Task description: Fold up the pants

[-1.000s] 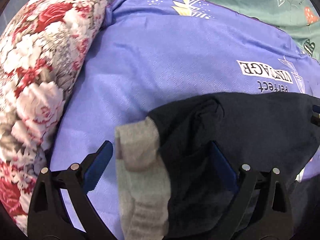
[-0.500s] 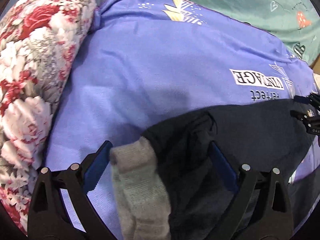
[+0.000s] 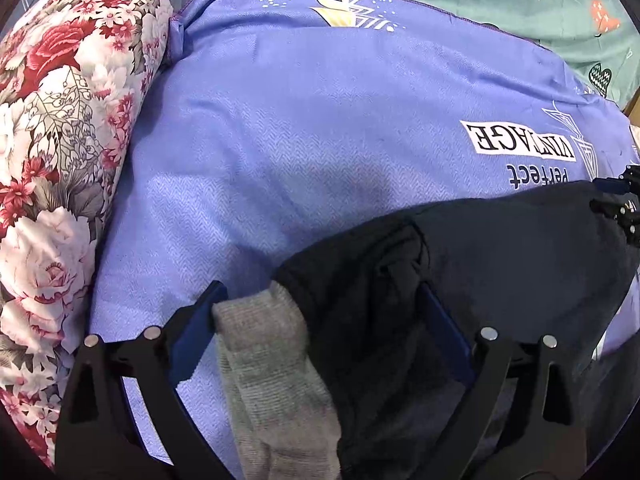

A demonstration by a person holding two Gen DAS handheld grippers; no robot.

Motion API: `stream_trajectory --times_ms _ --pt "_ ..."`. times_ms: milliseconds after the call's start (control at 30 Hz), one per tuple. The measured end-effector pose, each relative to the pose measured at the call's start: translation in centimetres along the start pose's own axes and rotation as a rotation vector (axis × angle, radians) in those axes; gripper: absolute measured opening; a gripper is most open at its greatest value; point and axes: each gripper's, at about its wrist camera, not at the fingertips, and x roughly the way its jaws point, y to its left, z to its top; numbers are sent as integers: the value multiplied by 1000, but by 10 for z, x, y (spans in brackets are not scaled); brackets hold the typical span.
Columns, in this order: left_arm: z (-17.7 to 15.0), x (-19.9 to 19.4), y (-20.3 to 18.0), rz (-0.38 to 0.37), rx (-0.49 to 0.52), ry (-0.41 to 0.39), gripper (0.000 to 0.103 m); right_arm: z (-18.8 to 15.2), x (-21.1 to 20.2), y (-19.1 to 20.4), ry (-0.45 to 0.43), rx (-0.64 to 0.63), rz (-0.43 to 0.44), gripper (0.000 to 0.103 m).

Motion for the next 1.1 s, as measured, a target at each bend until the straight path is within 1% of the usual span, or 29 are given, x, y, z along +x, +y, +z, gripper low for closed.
stream_trajectory --times_ms 67,100,133,167,200,367,400,433,467,533,567,633,733,867,933,1000,1067,1100 --pt "1 0 0 0 0 4 95 1 -1 -3 2 0 1 26" --pt "1 0 0 0 3 5 95 2 -1 -4 -2 -2 -14 29" --pt "2 0 0 0 6 6 95 3 0 -5 -6 -3 -41 44" --pt "2 0 0 -1 10 7 95 3 1 -6 -11 -7 -80 50" --pt "2 1 0 -2 13 8 95 2 2 -6 -8 -13 -77 52" --pt "4 1 0 -7 22 11 95 3 7 -12 2 13 -22 52" --pt "4 1 0 -8 23 12 95 2 7 -12 4 15 -9 50" --pt "4 1 -1 -9 24 14 95 2 7 -12 6 13 18 38" --pt "5 -1 -1 -12 29 15 95 1 5 -8 9 -1 42 30" --pt "5 -5 0 -20 44 13 95 0 3 -1 19 -26 52 14" --pt "6 -9 1 -18 54 8 95 -1 3 0 25 -30 70 11" --pt "7 -14 4 -14 62 2 95 -3 3 -2 19 -19 84 10" --pt "8 -20 8 17 77 -15 95 -5 3 -1 4 -15 83 10" --pt "13 -20 8 17 91 -7 95 -10 3 -2 -13 4 94 10" --pt "14 -23 8 -10 94 -9 96 -10 4 -4 -19 4 95 10" --pt "17 -29 12 -74 88 5 97 -10 4 -5 -24 7 101 11" --pt "18 -32 15 -102 85 17 97 -9 4 -8 -26 14 110 11" --pt "18 -34 16 -104 87 19 97 -9 4 -9 -28 19 115 12"
